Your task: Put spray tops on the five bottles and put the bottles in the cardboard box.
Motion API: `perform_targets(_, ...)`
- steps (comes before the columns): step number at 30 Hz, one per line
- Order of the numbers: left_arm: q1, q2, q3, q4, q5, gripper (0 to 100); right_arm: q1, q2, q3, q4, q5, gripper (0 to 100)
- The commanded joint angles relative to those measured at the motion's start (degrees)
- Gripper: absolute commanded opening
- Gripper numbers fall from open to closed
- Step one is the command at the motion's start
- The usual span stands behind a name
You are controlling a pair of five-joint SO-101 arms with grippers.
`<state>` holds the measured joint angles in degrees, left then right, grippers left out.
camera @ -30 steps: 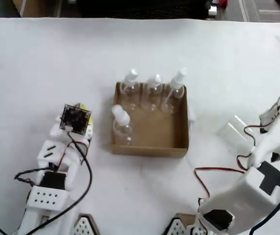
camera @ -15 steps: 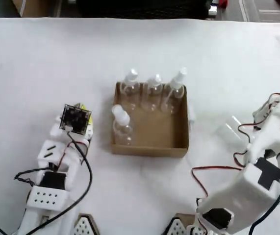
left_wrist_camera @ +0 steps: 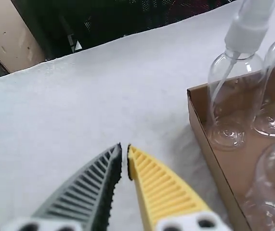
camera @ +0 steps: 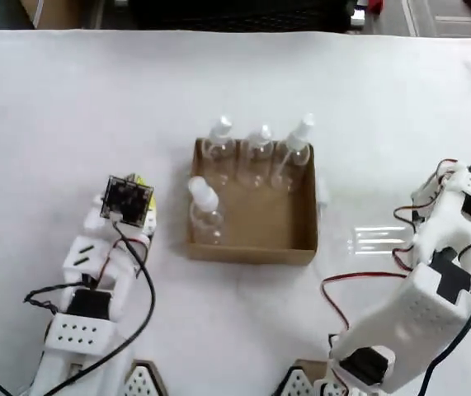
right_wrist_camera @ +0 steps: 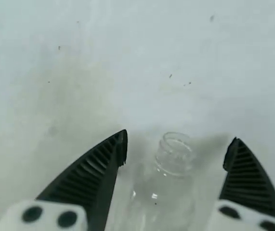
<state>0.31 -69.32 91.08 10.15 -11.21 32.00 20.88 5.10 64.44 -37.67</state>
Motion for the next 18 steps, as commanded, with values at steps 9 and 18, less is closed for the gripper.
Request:
perform_targets(9, 0.66, -0.66, -0.53, -1.41, -0.62, 3, -0.66, -2.59, -0.53, -1.54, -0.53, 7.7)
perform_targets(18, 0.66, -0.66, -0.53, -1.41, -0.62, 3, 0.66, -2.86, -0.88, -1.89, 3.87, 11.3)
